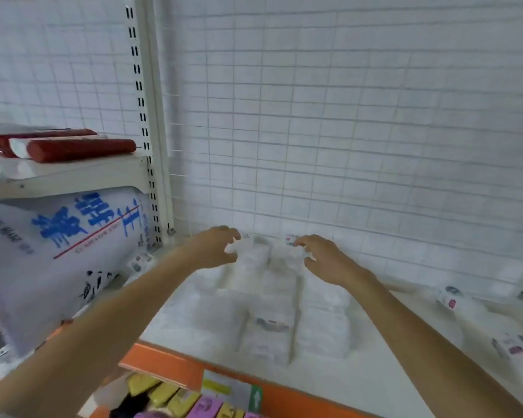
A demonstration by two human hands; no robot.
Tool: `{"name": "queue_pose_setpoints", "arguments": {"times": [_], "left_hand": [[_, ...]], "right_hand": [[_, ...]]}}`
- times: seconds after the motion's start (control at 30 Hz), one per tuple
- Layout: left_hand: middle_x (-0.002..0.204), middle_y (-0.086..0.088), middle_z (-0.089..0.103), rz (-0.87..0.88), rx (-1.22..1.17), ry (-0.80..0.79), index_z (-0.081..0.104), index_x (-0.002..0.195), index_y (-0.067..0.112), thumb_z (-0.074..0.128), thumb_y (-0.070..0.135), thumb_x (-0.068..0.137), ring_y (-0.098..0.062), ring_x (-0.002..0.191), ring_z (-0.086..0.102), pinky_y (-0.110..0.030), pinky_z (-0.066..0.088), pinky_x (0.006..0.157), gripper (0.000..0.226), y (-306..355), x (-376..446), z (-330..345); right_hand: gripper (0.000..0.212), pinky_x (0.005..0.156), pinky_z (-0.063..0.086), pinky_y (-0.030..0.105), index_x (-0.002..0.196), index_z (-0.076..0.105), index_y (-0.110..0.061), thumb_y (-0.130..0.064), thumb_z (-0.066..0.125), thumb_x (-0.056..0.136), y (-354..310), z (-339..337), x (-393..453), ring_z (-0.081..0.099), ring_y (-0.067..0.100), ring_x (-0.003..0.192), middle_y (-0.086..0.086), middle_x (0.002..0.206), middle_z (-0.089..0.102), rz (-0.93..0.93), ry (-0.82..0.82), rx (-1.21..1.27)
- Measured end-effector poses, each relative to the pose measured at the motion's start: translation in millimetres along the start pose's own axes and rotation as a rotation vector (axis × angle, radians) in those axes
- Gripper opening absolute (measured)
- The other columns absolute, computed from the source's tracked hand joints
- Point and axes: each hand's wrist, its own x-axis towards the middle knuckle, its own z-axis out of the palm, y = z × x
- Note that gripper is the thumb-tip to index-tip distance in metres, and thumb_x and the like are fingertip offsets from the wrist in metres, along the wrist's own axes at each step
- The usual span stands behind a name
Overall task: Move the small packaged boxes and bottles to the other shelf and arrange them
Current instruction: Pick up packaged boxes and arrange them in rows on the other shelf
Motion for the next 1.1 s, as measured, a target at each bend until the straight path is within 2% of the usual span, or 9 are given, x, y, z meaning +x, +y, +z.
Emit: {"name": "queue_pose_setpoints", "arguments": {"times": [0.07, 0.2, 0.33, 0.53, 0.6, 0.67, 0.77, 0.93, 1.1], "left_hand": [[0.132, -0.004, 0.046, 0.005, 0.028, -0.046, 0.041, 0.133, 0.016, 0.058, 0.034, 0.087, -0.021, 0.119, 0.046, -0.032, 0.039, 0.094, 0.052, -21, 22, 4], [0.137, -0.007, 0.039, 0.006, -0.012, -0.097, 0.035, 0.137, 0.011, 0.061, 0.038, 0.085, -0.023, 0.121, 0.043, -0.034, 0.038, 0.096, 0.064, -62, 56, 11], [0.142, -0.008, 0.033, 0.02, -0.062, -0.159, 0.028, 0.141, 0.009, 0.063, 0.044, 0.082, -0.024, 0.126, 0.037, -0.034, 0.036, 0.098, 0.077, -95, 82, 18], [0.139, -0.006, 0.037, 0.048, -0.198, -0.281, 0.03, 0.14, 0.01, 0.068, 0.052, 0.074, -0.022, 0.125, 0.039, -0.036, 0.036, 0.103, 0.087, -113, 107, 34], [0.132, -0.005, 0.043, 0.043, -0.249, -0.268, 0.038, 0.135, 0.011, 0.071, 0.052, 0.071, -0.021, 0.117, 0.045, -0.033, 0.04, 0.097, 0.083, -112, 111, 41], [0.121, -0.003, 0.052, 0.051, -0.277, -0.235, 0.048, 0.123, 0.013, 0.073, 0.051, 0.069, -0.018, 0.102, 0.05, -0.028, 0.042, 0.083, 0.071, -111, 114, 47], [0.111, -0.003, 0.06, 0.097, -0.258, -0.171, 0.058, 0.11, 0.016, 0.071, 0.049, 0.071, -0.014, 0.086, 0.049, -0.023, 0.035, 0.069, 0.052, -112, 115, 53], [0.121, 0.0, 0.056, 0.142, -0.242, -0.154, 0.054, 0.121, 0.018, 0.07, 0.053, 0.071, -0.017, 0.109, 0.051, -0.025, 0.04, 0.083, 0.063, -116, 110, 53], [0.131, 0.001, 0.047, 0.157, -0.233, -0.167, 0.042, 0.134, 0.021, 0.068, 0.05, 0.075, -0.019, 0.124, 0.039, -0.032, 0.035, 0.097, 0.071, -117, 100, 55]], "right_hand": [[0.052, 0.105, 0.029, 0.026, 0.137, 0.039, -0.016, 0.004, 0.039, 0.089, -1, 2, 20, 0.035, 0.019, 0.131, 0.003, 0.143, 0.036, 0.032, -0.03, -0.109], [0.064, 0.099, 0.037, 0.034, 0.139, 0.035, -0.018, 0.011, 0.04, 0.081, -3, 5, 54, 0.038, 0.022, 0.126, 0.002, 0.143, 0.036, 0.055, -0.027, -0.455], [0.063, 0.093, 0.039, 0.031, 0.145, 0.023, -0.027, 0.0, 0.039, 0.09, -1, 12, 79, 0.038, 0.022, 0.126, 0.0, 0.148, 0.028, 0.009, -0.073, -0.769], [0.059, 0.103, 0.033, 0.035, 0.145, 0.021, -0.037, -0.011, 0.041, 0.096, -7, 9, 104, 0.022, 0.022, 0.139, 0.004, 0.157, 0.003, 0.021, -0.245, -0.964], [0.059, 0.105, 0.033, 0.035, 0.144, 0.021, -0.038, -0.011, 0.042, 0.096, -7, 8, 107, 0.02, 0.021, 0.14, 0.001, 0.157, 0.001, 0.041, -0.289, -0.989], [0.061, 0.105, 0.034, 0.035, 0.143, 0.021, -0.041, -0.013, 0.046, 0.095, -7, 7, 111, 0.021, 0.02, 0.14, -0.002, 0.157, 0.001, 0.057, -0.319, -1.006], [0.076, 0.104, 0.033, 0.033, 0.145, 0.017, -0.039, -0.013, 0.059, 0.086, -9, 4, 113, 0.018, 0.019, 0.141, -0.006, 0.157, -0.002, 0.098, -0.405, -1.054], [0.076, 0.106, 0.029, 0.03, 0.145, 0.019, -0.034, -0.015, 0.061, 0.085, -14, 3, 107, 0.019, 0.014, 0.14, -0.01, 0.157, 0.007, 0.141, -0.415, -0.949], [0.071, 0.098, 0.036, 0.024, 0.136, 0.036, -0.024, -0.031, 0.07, 0.075, -17, 9, 95, 0.045, 0.013, 0.12, -0.007, 0.138, 0.043, 0.178, -0.233, -0.665]]}}
